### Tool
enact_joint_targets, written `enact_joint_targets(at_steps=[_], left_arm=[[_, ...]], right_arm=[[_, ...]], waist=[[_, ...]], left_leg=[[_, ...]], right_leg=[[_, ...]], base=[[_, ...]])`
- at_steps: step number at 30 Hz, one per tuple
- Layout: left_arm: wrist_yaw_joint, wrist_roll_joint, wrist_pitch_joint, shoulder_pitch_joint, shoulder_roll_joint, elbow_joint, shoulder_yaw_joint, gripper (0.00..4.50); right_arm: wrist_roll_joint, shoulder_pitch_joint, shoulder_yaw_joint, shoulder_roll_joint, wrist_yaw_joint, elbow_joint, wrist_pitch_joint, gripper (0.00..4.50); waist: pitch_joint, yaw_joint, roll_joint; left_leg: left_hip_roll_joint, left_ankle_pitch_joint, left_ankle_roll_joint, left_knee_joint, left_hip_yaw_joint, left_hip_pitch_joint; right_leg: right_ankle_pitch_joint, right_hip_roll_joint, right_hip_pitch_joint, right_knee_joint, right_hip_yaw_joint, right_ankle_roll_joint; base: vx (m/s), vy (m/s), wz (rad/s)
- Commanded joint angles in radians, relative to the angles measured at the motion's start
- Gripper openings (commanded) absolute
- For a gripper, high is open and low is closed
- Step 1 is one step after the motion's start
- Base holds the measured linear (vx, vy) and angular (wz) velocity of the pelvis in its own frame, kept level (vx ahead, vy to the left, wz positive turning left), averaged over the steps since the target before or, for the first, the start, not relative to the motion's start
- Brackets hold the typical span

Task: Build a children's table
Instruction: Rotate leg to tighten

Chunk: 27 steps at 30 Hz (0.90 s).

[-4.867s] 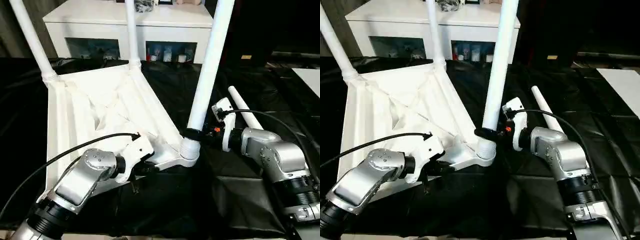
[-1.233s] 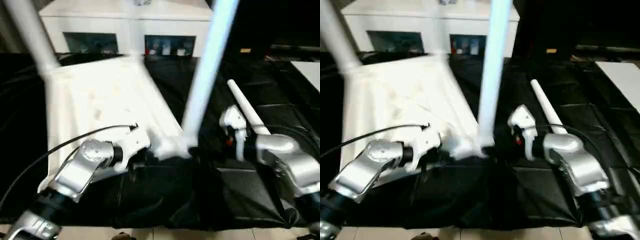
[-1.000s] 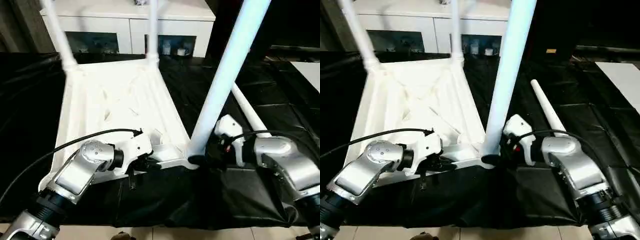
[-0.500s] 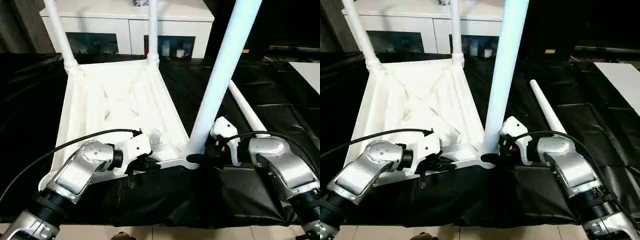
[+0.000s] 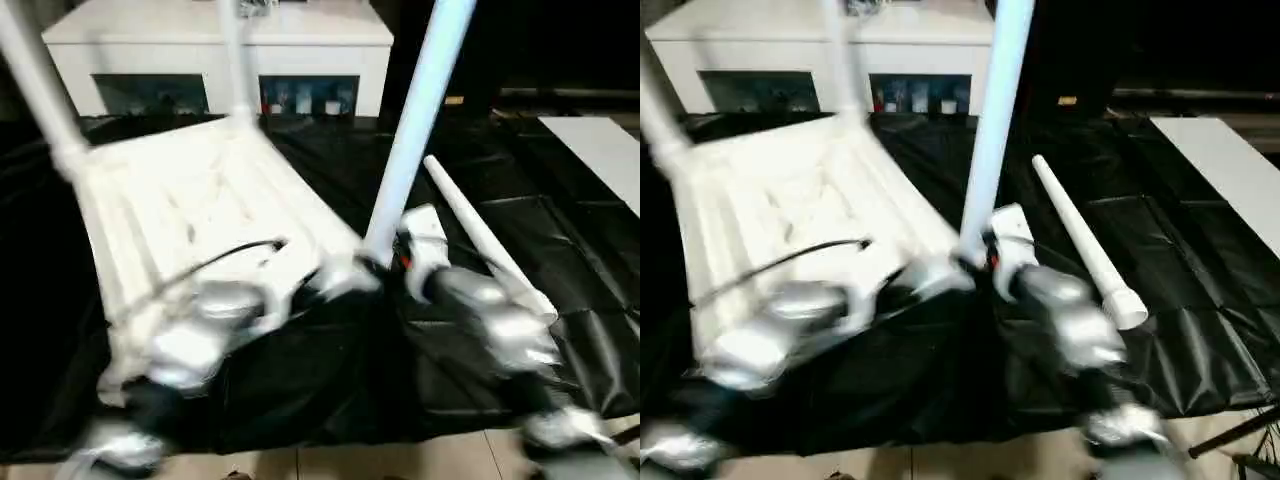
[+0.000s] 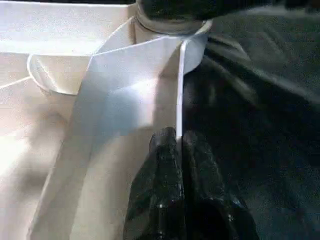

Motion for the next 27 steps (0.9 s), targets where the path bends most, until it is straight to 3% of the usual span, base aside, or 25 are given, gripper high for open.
enact_joint_targets(at_steps=[1,6,7,13,15,19,21,23,27], left_arm=[[0.146,-0.001,-0.019,-0.034,-0.084,0.034,0.040,0.00],[0.152,0.043,-0.036,-0.055,-0.085,0.059,0.016,0.00],[0.140,0.042,-0.045,-0.054,-0.073,0.054,0.015,0.00],[0.088,0.053,-0.048,-0.032,-0.023,0.023,0.002,0.00],[0.041,0.055,-0.052,-0.011,0.019,-0.014,-0.016,0.00],[-0.101,0.029,-0.078,0.038,0.119,-0.082,-0.050,0.00],[-0.187,0.014,-0.097,0.065,0.190,-0.103,-0.060,0.00],[-0.227,0.010,-0.133,0.074,0.219,-0.111,-0.069,0.00],[-0.418,-0.047,-0.209,0.113,0.334,-0.174,-0.084,0.00]], right_arm=[[-0.018,0.006,0.000,0.057,-0.118,0.114,0.018,2.67],[-0.047,-0.036,0.023,0.100,-0.109,0.166,-0.075,2.67],[-0.039,-0.038,0.025,0.101,-0.068,0.150,-0.110,3.02],[-0.041,-0.029,0.012,0.062,-0.008,0.088,-0.167,3.58],[-0.026,-0.011,0.001,0.021,0.032,0.032,-0.143,3.80],[0.011,0.058,0.033,-0.093,0.212,-0.108,-0.077,3.85],[0.047,0.109,0.057,-0.182,0.367,-0.198,-0.081,3.85],[0.055,0.125,0.066,-0.214,0.425,-0.221,-0.089,3.85],[0.083,0.185,0.112,-0.367,0.684,-0.298,-0.135,3.85]], waist=[[-0.056,0.000,-0.008],[-0.061,0.007,-0.006],[-0.062,0.007,-0.005],[-0.061,0.005,-0.005],[-0.061,0.006,-0.003],[-0.061,0.010,-0.001],[-0.060,0.016,0.003],[-0.062,0.016,0.002],[-0.060,0.019,0.003]], left_leg=[[0.040,-0.240,-0.026,-0.075,-0.015,0.017],[0.038,-0.204,0.003,-0.075,-0.016,0.007],[0.039,-0.209,0.007,-0.075,-0.015,0.008],[0.038,-0.208,0.022,-0.074,-0.015,0.003],[0.041,-0.201,0.024,-0.074,-0.015,0.005],[0.043,-0.181,0.035,-0.073,-0.014,0.006],[0.049,-0.182,0.043,-0.076,-0.017,0.007],[0.047,-0.175,0.050,-0.075,-0.015,0.008],[0.049,-0.199,0.056,-0.075,-0.014,0.010]], right_leg=[[-0.290,-0.061,0.039,-0.099,0.057,-0.168],[-0.201,-0.059,0.047,-0.092,0.055,-0.143],[-0.196,-0.059,0.045,-0.091,0.055,-0.145],[-0.199,-0.059,0.049,-0.092,0.054,-0.152],[-0.198,-0.058,0.046,-0.092,0.055,-0.153],[-0.148,-0.055,0.048,-0.086,0.055,-0.169],[-0.119,-0.055,0.050,-0.080,0.056,-0.172],[-0.090,-0.054,0.050,-0.079,0.056,-0.187],[-0.112,-0.057,0.050,-0.081,0.057,-0.204]], base=[[0.000,0.000,0.00],[0.000,0.000,0.00],[0.000,0.000,0.00],[0.000,0.000,0.00],[0.000,0.000,0.00],[0.000,0.000,0.00],[0.000,0.000,0.00],[0.000,0.000,0.00],[0.000,0.000,0.00]])
